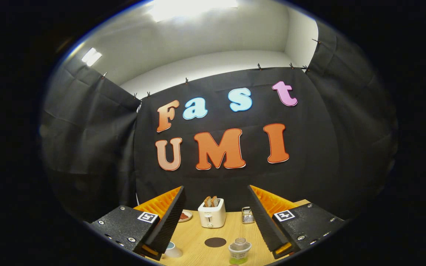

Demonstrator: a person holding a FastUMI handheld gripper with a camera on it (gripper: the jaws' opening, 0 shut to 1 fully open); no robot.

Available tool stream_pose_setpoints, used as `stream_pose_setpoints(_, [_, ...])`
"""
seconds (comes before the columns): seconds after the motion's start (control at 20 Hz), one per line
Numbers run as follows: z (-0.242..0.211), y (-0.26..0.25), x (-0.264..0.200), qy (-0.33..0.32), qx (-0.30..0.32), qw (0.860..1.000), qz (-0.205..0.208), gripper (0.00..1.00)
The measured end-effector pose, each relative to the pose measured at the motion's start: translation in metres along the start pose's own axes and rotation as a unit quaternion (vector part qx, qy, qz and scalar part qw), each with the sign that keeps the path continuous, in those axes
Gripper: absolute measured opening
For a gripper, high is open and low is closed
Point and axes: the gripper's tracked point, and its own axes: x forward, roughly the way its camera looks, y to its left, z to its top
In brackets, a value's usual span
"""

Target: Take the bottle from table, then pour the juice into the cup, finally place the bottle on the coaster

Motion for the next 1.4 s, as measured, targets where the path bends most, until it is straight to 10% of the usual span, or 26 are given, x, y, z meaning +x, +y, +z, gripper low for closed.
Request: stream_pose_setpoints(1.4, [-0.278,-0.061,-0.008,0.238,0.007,0.969,-0.069,0.9])
